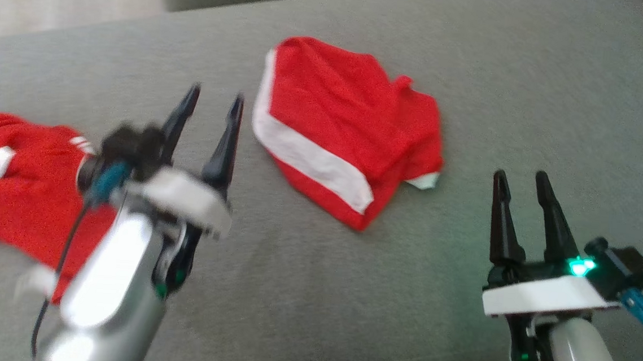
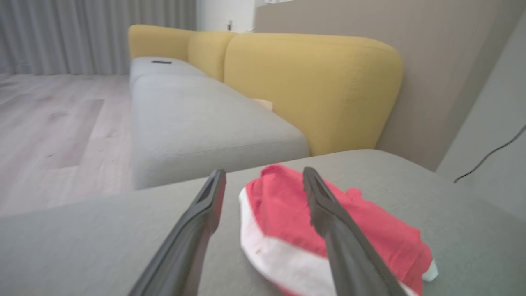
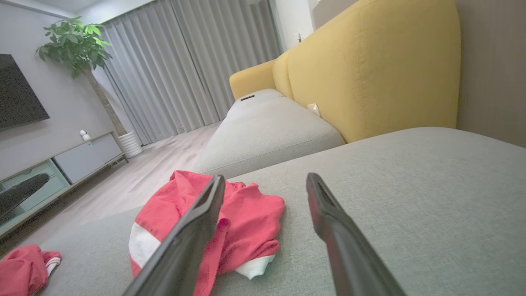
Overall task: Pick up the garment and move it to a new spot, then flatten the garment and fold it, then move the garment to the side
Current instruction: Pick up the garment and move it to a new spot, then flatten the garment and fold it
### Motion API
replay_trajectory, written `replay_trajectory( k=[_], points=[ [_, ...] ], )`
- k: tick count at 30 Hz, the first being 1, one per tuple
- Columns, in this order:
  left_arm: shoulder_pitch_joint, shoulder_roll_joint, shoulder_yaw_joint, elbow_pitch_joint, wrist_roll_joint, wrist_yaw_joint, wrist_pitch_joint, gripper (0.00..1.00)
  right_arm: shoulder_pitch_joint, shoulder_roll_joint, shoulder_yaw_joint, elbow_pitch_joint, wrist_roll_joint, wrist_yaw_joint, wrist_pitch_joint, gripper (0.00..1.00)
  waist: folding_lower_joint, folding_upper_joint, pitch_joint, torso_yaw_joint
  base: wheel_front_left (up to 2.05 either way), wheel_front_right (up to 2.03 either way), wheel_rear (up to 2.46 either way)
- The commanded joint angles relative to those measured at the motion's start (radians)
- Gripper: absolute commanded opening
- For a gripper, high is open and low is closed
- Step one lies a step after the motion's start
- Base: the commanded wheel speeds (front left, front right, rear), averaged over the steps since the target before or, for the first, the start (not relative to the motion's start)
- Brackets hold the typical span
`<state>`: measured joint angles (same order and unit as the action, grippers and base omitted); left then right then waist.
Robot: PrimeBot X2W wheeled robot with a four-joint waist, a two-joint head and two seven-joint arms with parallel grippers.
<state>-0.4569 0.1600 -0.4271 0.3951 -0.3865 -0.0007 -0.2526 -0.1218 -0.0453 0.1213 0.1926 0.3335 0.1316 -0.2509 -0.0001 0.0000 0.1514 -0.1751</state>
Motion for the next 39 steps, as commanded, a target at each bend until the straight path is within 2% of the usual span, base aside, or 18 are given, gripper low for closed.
replay_trajectory(
  k=[1, 7, 13, 17, 25, 29, 36, 37, 38, 39],
  points=[
    [-0.006, 0.025, 0.046, -0.056, 0.013, -0.003, -0.009, 1.0, -0.004, -0.005, 0.014, -0.028, -0.009, -0.001, -0.011, 1.0, 0.0001, 0.0, -0.046, 0.064, 0.0, 0.0, 0.0],
    [0.206, -0.007, 0.13, -0.196, 0.049, -0.003, -0.009, 1.0, 0.038, -0.005, -0.007, -0.014, -0.029, -0.001, -0.011, 1.0, 0.0001, 0.0, -0.08, 0.13, 0.0, 0.0, 0.0],
    [0.324, -0.066, 0.194, -0.249, 0.082, -0.021, -0.009, 1.0, 0.064, -0.005, -0.012, 0.003, -0.036, -0.001, -0.011, 1.0, 0.0001, 0.0, -0.093, 0.177, 0.0, 0.0, 0.0],
    [0.331, -0.086, 0.214, -0.261, 0.103, -0.045, -0.009, 1.0, 0.057, -0.005, 0.005, 0.024, -0.035, -0.001, -0.011, 1.0, 0.0001, 0.0, -0.082, 0.205, 0.0, 0.0, 0.0],
    [0.301, -0.105, 0.207, -0.251, 0.14, -0.085, -0.009, 1.0, -0.044, -0.005, 0.143, 0.249, 0.121, -0.001, -0.007, 1.0, 0.0001, 0.0, -0.029, 0.267, 0.0, 0.0, 0.0],
    [0.293, -0.108, 0.204, -0.245, 0.14, -0.093, -0.009, 1.0, -0.106, -0.005, 0.205, 0.346, 0.196, -0.001, 0.01, 1.0, 0.0001, 0.0, -0.014, 0.294, 0.0, 0.0, 0.0],
    [0.286, -0.109, 0.206, -0.23, 0.135, -0.101, -0.009, 1.0, -0.193, -0.005, 0.243, 0.456, 0.289, -0.001, 0.003, 1.0, 0.0001, 0.0, -0.002, 0.325, 0.0, 0.0, 0.0],
    [0.285, -0.109, 0.207, -0.229, 0.134, -0.101, -0.009, 1.0, -0.202, -0.005, 0.246, 0.467, 0.295, -0.001, 0.001, 0.84, 0.0001, 0.0, -0.002, 0.325, 0.0, 0.0, 0.0],
    [0.285, -0.109, 0.209, -0.229, 0.134, -0.1, -0.009, 1.0, -0.21, -0.005, 0.249, 0.476, 0.299, -0.001, -0.001, 0.25, 0.0001, 0.0, -0.002, 0.323, 0.0, 0.0, 0.0],
    [0.285, -0.11, 0.211, -0.229, 0.133, -0.099, -0.009, 1.0, -0.217, -0.005, 0.254, 0.484, 0.298, -0.001, -0.003, 0.0, 0.0001, 0.0, -0.004, 0.32, 0.0, 0.0, 0.0]
  ],
)
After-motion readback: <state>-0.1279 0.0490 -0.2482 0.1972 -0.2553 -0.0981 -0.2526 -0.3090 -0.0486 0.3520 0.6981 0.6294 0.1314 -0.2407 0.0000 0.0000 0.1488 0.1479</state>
